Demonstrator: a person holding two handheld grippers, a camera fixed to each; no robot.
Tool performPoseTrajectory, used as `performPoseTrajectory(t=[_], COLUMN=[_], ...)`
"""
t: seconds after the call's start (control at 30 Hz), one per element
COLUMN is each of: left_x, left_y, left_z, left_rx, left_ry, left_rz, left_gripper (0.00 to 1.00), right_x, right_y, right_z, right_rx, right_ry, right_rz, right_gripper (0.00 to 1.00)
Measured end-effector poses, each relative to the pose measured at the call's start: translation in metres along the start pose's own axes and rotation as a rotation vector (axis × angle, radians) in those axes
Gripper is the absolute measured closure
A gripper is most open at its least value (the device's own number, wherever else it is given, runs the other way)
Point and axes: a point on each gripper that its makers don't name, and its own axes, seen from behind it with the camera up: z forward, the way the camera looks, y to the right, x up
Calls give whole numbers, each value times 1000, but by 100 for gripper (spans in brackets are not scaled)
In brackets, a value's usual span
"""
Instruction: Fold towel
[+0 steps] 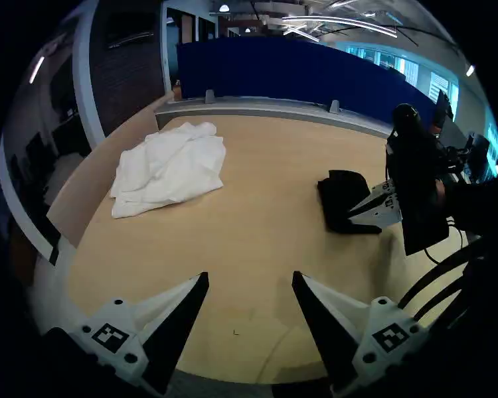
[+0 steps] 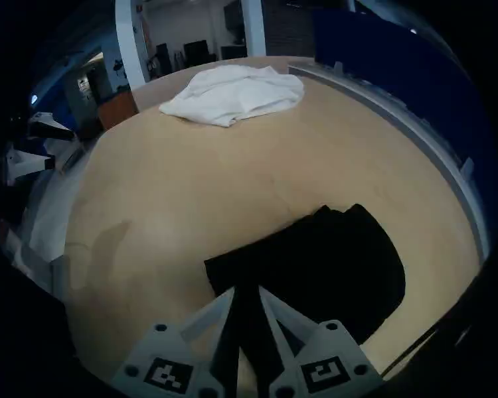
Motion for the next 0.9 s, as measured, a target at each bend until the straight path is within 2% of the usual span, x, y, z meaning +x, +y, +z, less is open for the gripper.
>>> performPoseTrajectory(t=[0.07, 0.1, 0.23, 0.33, 0.53, 0.7, 0.9], left_x=[1, 1, 1, 1, 2, 3, 5], left_y=[0, 1, 0, 0, 1, 3, 4], left_z=[1, 1, 4, 5, 6, 6, 5], left_rx=[-1, -1, 1, 3, 0, -3, -9], left_ry=[1, 1, -1, -2, -3, -2, -1], left_rz=[0, 1, 4, 5, 6, 13, 22], left_gripper=[7, 7, 7, 7, 7, 7, 7], right_x=[1, 1, 2, 1, -1, -11, -35], right_y=[1, 1, 1, 1, 10, 15, 21], right_z=[-3, -5, -15, -23, -35, -44, -58], right_rx=[-5, -7, -7, -6, -43, -78, -131], right_ry=[8, 14, 37, 49, 73, 72, 47], right_rz=[-2, -4, -15, -8, 20, 30, 54], right_gripper=[81, 73, 31, 13, 4, 3, 3])
